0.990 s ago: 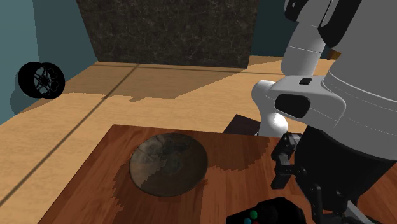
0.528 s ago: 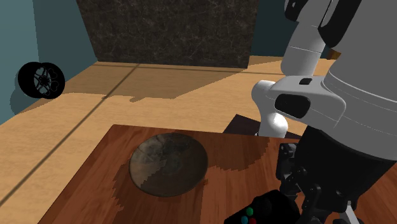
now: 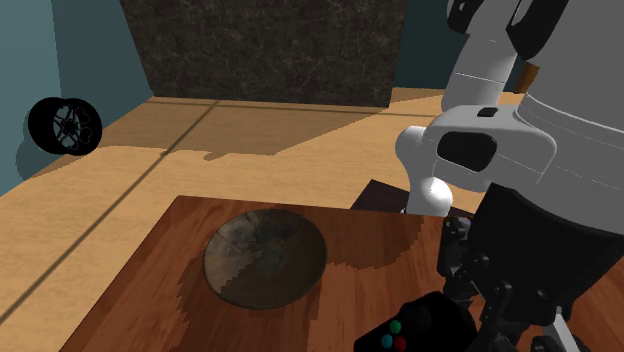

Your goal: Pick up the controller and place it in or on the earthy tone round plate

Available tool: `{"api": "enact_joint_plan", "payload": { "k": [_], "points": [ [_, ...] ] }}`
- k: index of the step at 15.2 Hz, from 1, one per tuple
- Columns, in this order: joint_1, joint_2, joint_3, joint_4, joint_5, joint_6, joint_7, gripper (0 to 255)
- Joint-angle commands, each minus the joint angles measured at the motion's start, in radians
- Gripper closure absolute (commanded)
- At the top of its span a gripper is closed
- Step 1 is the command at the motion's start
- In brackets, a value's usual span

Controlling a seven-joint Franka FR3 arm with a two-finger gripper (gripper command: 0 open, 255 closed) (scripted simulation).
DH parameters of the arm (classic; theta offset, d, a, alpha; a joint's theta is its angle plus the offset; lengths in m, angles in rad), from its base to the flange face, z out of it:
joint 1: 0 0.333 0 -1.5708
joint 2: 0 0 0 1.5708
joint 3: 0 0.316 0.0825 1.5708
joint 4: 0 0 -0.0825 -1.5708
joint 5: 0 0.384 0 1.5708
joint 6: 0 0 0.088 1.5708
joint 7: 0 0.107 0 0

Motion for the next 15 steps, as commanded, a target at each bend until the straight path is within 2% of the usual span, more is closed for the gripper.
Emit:
{"api": "enact_joint_plan", "payload": {
  "k": [1, 15],
  "points": [
    [-0.001, 0.005, -0.001, 0.03, -0.002, -0.025, -0.001, 255],
    [-0.007, 0.064, 0.004, 0.28, -0.023, -0.22, 0.007, 255]
  ]
}}
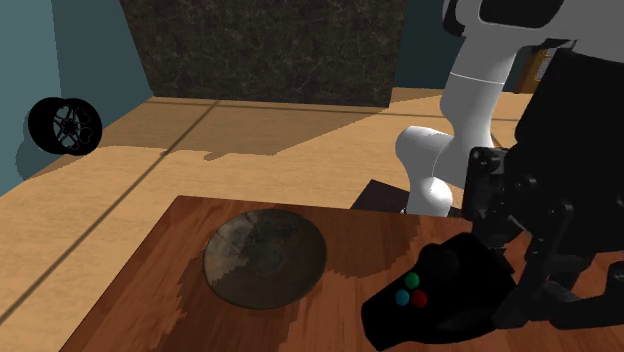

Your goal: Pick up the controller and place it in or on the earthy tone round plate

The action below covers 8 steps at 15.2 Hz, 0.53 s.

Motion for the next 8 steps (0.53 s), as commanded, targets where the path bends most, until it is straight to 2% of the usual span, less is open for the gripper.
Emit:
{"api": "enact_joint_plan", "payload": {
  "k": [1, 8],
  "points": [
    [-0.001, 0.012, 0.001, 0.042, -0.004, -0.031, 0.001, 255],
    [-0.065, -0.007, -0.113, 0.023, -0.001, -0.028, -0.177, 255]
  ]
}}
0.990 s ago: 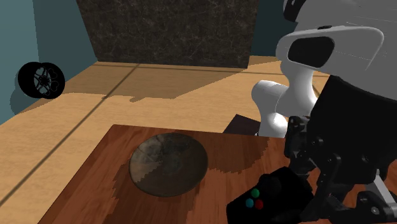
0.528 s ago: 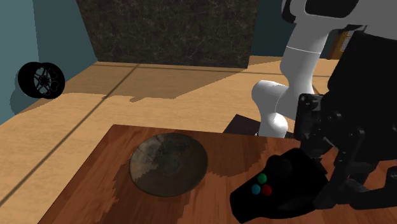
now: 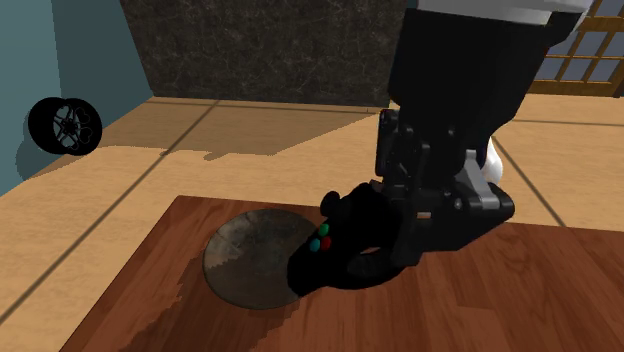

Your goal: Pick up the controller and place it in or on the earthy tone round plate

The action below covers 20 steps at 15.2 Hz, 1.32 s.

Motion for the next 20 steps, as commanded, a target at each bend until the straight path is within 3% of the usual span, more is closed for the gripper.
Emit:
{"api": "enact_joint_plan", "payload": {
  "k": [1, 12, 20],
  "points": [
    [-0.019, 0.007, -0.032, 0.012, -0.003, -0.004, -0.052, 255],
    [-0.116, 0.09, -0.178, 0.108, -0.013, -0.016, -0.295, 255],
    [-0.116, 0.047, -0.18, -0.053, -0.009, 0.101, -0.297, 255]
  ]
}}
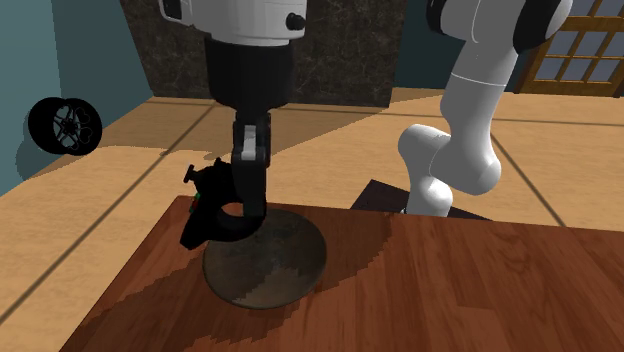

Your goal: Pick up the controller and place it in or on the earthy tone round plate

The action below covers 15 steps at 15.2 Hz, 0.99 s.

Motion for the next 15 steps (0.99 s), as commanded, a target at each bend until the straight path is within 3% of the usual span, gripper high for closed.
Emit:
{"api": "enact_joint_plan", "payload": {
  "k": [1, 7, 14, 15],
  "points": [
    [0.0, -0.01, -0.001, -0.041, 0.001, 0.032, -0.001, 255],
    [0.0, -0.03, -0.001, -0.146, 0.003, 0.117, -0.002, 255],
    [0.0, -0.03, -0.001, -0.146, 0.003, 0.117, -0.002, 255],
    [0.0, -0.03, -0.001, -0.146, 0.003, 0.117, -0.002, 0]
  ]
}}
